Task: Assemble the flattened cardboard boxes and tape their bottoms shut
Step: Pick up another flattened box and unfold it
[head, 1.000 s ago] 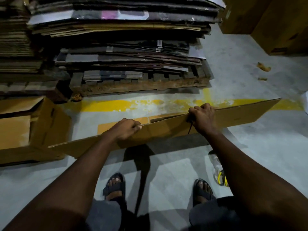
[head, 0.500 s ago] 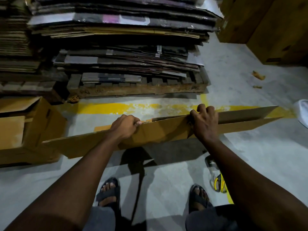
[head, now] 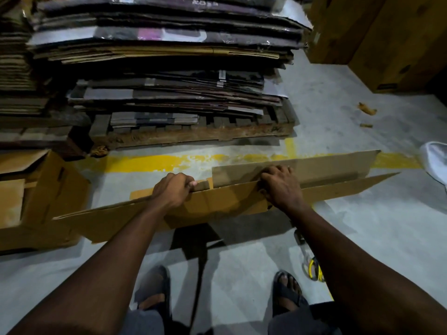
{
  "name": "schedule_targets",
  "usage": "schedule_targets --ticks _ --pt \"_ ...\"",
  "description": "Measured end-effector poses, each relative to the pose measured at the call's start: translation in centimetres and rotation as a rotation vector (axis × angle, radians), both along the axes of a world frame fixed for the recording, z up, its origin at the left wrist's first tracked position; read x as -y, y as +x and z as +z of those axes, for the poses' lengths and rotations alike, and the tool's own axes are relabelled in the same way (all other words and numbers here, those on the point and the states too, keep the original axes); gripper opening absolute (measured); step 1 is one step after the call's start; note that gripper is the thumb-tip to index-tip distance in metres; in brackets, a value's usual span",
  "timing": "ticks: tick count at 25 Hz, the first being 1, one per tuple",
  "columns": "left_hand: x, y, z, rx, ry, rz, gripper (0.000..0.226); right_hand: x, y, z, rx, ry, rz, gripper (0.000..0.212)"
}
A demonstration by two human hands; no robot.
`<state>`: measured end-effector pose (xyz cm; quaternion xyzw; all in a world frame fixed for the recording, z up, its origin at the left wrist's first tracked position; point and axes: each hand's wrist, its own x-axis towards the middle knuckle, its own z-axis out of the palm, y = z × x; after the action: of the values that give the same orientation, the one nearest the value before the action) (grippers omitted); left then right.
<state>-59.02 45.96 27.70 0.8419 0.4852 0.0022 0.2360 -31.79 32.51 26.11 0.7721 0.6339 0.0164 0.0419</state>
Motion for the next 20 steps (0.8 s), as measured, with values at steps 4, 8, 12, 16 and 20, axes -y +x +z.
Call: schedule_targets --ticks 4,8,12,16,20 --pt "0.1 1.2 0.5 -0.017 -0.025 -0.02 0.02 -0.3 -0.9 0.4 0.013 0.02 0.059 0.026" --pt "0.2 6.8 0.5 -0.053 -0.021 -0.237 0.058 -0.3 -1.4 0.2 -0.038 0.023 0.113 0.025" --pt "0.4 11.6 -0.1 -0.21 0.076 -0.367 0.044 -0.5 -1.3 0.2 -0.044 -0.03 0.104 0.024" --pt "0.2 13.2 -1.1 -0.191 0.008 -0.444 0.02 -1.0 -1.5 1.2 -0.102 -0.089 0.107 0.029" --pt "-0.8 14.6 -0.9 -0.13 0.075 -0.421 0.022 -1.4 -3.5 1.6 -0.082 -0.152 0.166 0.032"
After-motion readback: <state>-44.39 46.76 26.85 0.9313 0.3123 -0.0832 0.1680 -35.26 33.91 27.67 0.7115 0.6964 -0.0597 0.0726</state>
